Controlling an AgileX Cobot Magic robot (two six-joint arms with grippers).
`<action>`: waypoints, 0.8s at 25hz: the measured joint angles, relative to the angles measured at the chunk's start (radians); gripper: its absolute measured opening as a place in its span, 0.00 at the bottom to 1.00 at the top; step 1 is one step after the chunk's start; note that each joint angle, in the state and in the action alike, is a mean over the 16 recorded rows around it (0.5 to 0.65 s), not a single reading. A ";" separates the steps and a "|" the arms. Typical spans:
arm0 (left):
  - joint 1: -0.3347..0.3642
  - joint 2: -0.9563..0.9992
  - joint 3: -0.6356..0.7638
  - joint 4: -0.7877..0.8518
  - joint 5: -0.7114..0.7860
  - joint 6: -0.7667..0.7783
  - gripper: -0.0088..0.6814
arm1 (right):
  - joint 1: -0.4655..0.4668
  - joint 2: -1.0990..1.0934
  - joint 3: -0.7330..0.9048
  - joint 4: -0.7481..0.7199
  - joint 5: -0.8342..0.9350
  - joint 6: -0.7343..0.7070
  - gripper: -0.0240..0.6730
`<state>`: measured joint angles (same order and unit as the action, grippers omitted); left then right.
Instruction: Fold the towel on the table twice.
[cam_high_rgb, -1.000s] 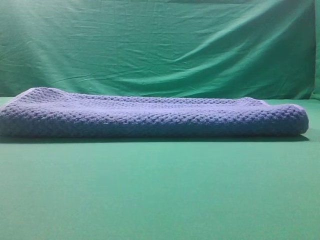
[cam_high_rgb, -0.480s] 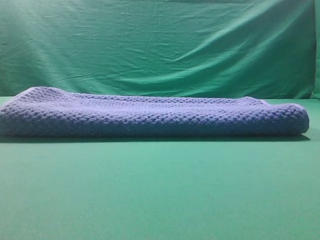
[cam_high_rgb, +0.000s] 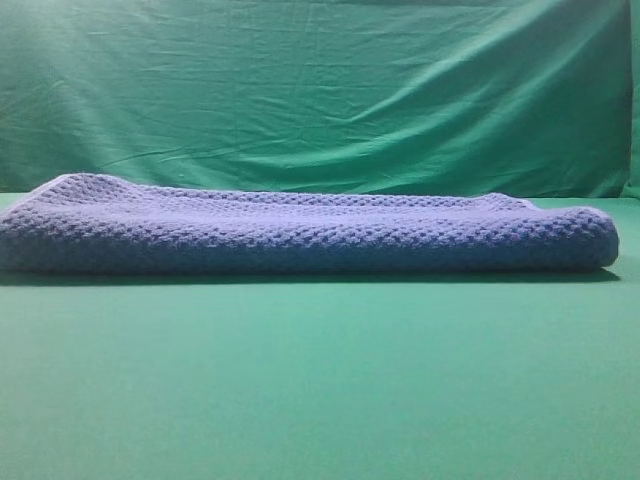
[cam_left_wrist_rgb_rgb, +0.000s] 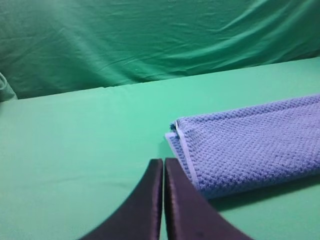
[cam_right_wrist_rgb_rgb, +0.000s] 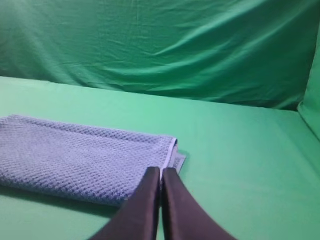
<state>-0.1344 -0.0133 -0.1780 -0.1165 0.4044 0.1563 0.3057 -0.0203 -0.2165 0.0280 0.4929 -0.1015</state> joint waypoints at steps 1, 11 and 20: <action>0.000 0.000 0.013 0.000 -0.008 0.000 0.01 | 0.000 0.000 0.015 0.000 -0.008 0.000 0.03; 0.000 0.002 0.058 -0.002 -0.018 0.000 0.01 | 0.000 0.000 0.085 0.000 -0.007 0.000 0.03; 0.000 0.003 0.121 -0.001 -0.029 0.000 0.01 | 0.000 0.000 0.137 -0.009 -0.006 0.000 0.03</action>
<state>-0.1344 -0.0107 -0.0572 -0.1179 0.3757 0.1568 0.3057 -0.0203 -0.0791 0.0193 0.4870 -0.1016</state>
